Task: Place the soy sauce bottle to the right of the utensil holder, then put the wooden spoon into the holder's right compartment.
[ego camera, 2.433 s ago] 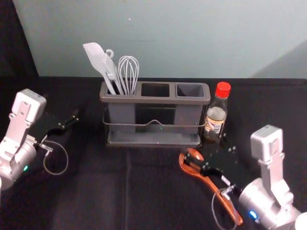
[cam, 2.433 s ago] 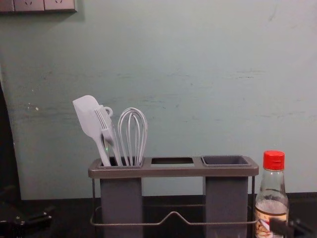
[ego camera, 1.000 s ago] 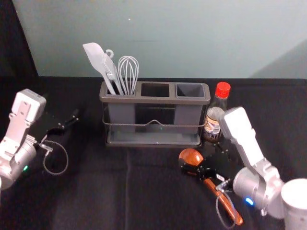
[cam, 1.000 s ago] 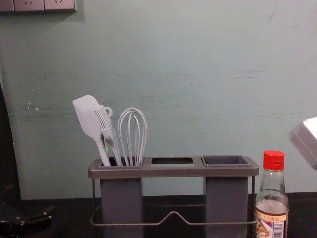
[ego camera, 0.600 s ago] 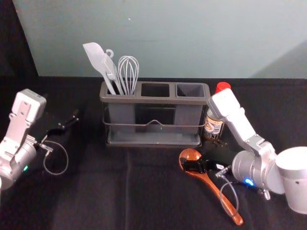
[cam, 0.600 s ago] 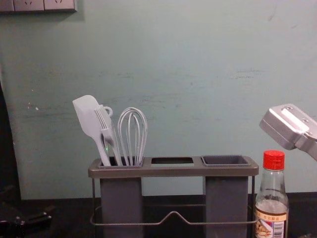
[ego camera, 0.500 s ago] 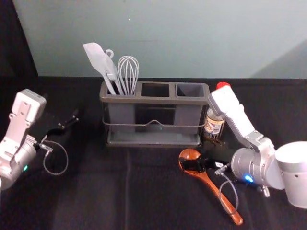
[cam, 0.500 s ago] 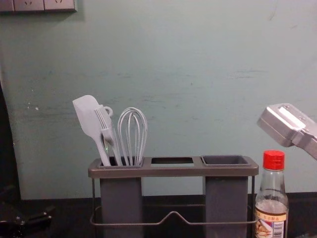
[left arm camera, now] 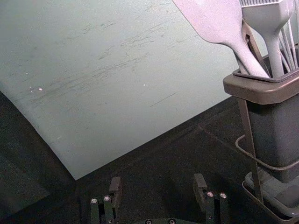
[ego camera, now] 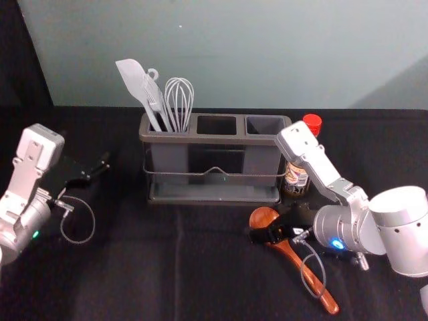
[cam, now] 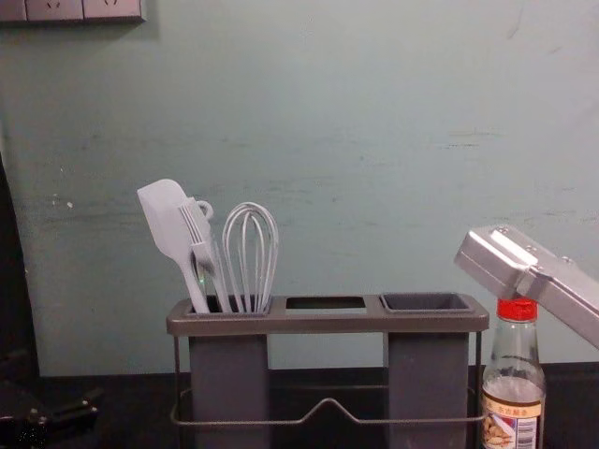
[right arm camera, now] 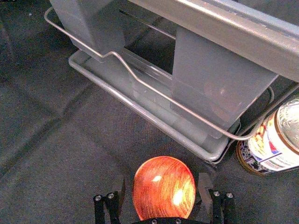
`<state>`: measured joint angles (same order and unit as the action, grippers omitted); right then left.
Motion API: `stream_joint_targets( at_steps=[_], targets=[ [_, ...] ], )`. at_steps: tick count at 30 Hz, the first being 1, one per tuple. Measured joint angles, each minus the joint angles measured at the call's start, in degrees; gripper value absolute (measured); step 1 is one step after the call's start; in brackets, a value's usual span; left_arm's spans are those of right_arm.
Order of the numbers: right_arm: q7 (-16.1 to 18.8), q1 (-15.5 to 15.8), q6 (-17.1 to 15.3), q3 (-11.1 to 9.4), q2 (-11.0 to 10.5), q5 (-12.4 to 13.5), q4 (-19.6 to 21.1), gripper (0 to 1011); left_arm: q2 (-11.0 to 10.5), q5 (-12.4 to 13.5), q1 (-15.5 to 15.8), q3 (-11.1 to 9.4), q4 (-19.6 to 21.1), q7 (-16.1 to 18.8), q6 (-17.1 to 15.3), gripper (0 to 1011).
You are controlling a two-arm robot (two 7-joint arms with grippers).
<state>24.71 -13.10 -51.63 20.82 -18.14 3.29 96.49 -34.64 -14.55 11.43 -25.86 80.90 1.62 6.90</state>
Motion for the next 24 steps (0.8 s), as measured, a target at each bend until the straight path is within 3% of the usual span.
stream_joint_targets(
  at_steps=[24],
  targets=[
    [1.4, -0.3, 0.7, 0.3, 1.1, -3.7, -1.6, 1002, 0.0, 0.0, 0.0, 0.0, 0.0, 0.0, 0.0, 1000]
  ],
)
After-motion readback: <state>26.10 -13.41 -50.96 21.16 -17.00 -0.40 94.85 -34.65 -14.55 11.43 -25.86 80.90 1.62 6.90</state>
